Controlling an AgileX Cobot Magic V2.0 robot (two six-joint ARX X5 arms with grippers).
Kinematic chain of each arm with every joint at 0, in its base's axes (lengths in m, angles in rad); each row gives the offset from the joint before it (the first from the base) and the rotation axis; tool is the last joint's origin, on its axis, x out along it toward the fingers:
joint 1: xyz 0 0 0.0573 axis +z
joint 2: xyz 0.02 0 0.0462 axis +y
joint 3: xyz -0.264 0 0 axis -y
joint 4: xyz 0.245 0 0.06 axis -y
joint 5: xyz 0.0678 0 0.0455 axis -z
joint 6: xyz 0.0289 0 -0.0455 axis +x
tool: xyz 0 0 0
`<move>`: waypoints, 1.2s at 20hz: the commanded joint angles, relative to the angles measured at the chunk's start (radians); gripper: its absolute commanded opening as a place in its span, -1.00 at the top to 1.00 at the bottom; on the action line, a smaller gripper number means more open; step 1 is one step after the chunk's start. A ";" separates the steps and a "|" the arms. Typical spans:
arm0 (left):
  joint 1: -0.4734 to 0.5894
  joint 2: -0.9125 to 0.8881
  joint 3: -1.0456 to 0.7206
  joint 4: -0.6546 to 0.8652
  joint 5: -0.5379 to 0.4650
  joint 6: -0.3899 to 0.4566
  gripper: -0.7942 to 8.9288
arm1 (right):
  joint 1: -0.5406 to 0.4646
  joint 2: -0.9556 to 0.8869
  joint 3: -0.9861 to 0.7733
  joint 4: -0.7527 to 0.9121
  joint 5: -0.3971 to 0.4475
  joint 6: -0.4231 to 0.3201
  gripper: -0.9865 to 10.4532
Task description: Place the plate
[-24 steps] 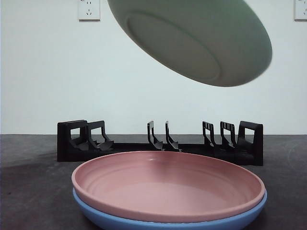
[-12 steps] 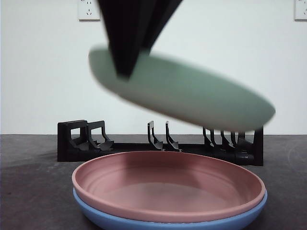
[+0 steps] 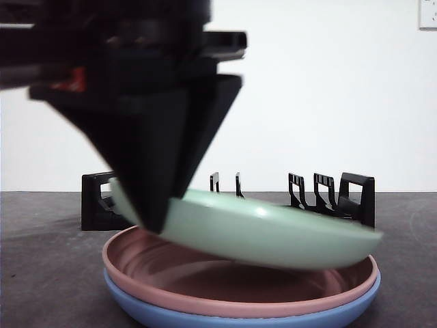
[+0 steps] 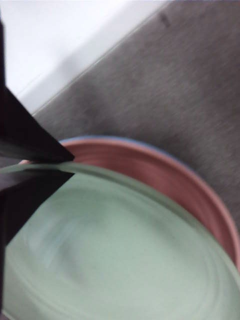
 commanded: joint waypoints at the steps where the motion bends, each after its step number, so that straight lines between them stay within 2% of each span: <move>1: -0.008 0.001 0.022 0.012 -0.002 0.014 -0.16 | 0.016 0.028 0.011 0.010 0.008 0.024 0.80; 4: -0.008 0.001 0.022 0.011 -0.002 0.014 -0.16 | 0.016 0.028 0.011 0.000 0.008 0.036 0.79; 8: -0.008 0.001 0.022 0.011 -0.002 0.014 -0.16 | 0.016 0.028 0.011 -0.007 0.007 0.043 0.57; 12: -0.008 0.001 0.022 0.011 -0.002 0.014 -0.16 | 0.016 0.014 0.012 -0.021 0.008 0.084 0.17; 14: -0.008 0.001 0.022 0.011 -0.002 0.014 -0.16 | 0.011 -0.020 0.012 -0.023 -0.008 0.084 0.04; 17: -0.008 0.001 0.022 0.012 -0.002 0.010 -0.16 | -0.003 -0.110 0.012 -0.023 -0.073 0.084 0.02; 20: -0.008 0.001 0.022 0.011 -0.002 0.005 -0.16 | -0.042 -0.209 0.012 -0.026 -0.074 0.077 0.02; 24: -0.008 0.001 0.022 0.006 -0.002 0.004 -0.16 | -0.179 -0.351 0.011 -0.084 -0.073 -0.001 0.02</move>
